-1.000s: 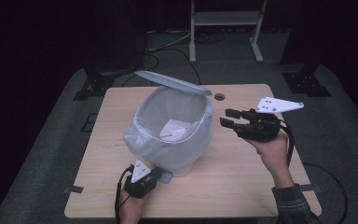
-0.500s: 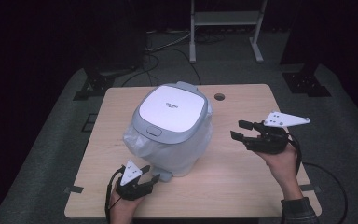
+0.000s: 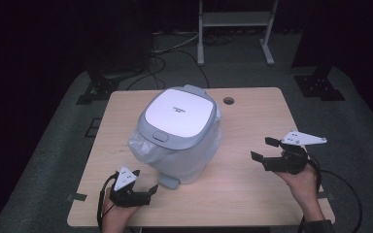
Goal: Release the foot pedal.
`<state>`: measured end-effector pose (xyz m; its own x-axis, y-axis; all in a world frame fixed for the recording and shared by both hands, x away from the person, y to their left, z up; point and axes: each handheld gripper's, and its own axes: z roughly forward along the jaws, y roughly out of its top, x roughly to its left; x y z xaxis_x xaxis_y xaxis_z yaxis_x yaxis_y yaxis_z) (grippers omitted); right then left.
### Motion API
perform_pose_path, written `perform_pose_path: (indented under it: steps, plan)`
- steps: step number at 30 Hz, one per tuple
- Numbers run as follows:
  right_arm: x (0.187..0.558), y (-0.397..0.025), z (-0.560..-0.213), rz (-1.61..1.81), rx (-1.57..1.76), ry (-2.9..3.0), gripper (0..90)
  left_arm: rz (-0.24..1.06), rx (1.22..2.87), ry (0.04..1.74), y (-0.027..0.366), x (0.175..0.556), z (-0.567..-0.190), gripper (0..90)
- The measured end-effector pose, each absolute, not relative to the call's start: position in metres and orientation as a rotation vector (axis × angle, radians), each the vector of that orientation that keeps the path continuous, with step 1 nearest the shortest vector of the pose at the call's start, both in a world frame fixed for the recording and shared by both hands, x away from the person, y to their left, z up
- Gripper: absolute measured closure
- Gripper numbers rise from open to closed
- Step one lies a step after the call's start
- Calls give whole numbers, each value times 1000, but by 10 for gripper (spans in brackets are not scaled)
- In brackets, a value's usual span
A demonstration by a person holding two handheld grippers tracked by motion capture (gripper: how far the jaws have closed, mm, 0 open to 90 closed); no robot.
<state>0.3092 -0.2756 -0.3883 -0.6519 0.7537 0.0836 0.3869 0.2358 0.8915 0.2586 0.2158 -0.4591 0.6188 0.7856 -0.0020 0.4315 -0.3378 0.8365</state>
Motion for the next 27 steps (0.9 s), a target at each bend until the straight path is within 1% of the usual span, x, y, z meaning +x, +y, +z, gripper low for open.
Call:
perform_pose_path:
  steps: [2,3,6,8,13,14,16,27]
  plan:
    - [307,-278,-393,1378,1076,2148,140,516,1975,971,218,259,-459,55]
    - [307,-279,-395,1378,1086,2147,129,513,1973,980,219,259,-459,23]
    - [305,-282,-401,1360,1113,2150,114,512,1971,988,223,260,-460,0]
    - [304,-283,-405,1337,1128,2147,92,513,1972,988,225,260,-460,0]
    - [303,-287,-415,1288,1170,2138,78,516,1972,1004,231,261,-462,0]
    - [302,-288,-418,1274,1187,2134,67,516,1976,1001,232,262,-463,0]
    - [301,-289,-424,1263,1199,2144,15,514,1983,1010,234,263,-465,0]
    - [294,-295,-455,1138,1242,2180,0,505,2033,1033,244,265,-473,0]
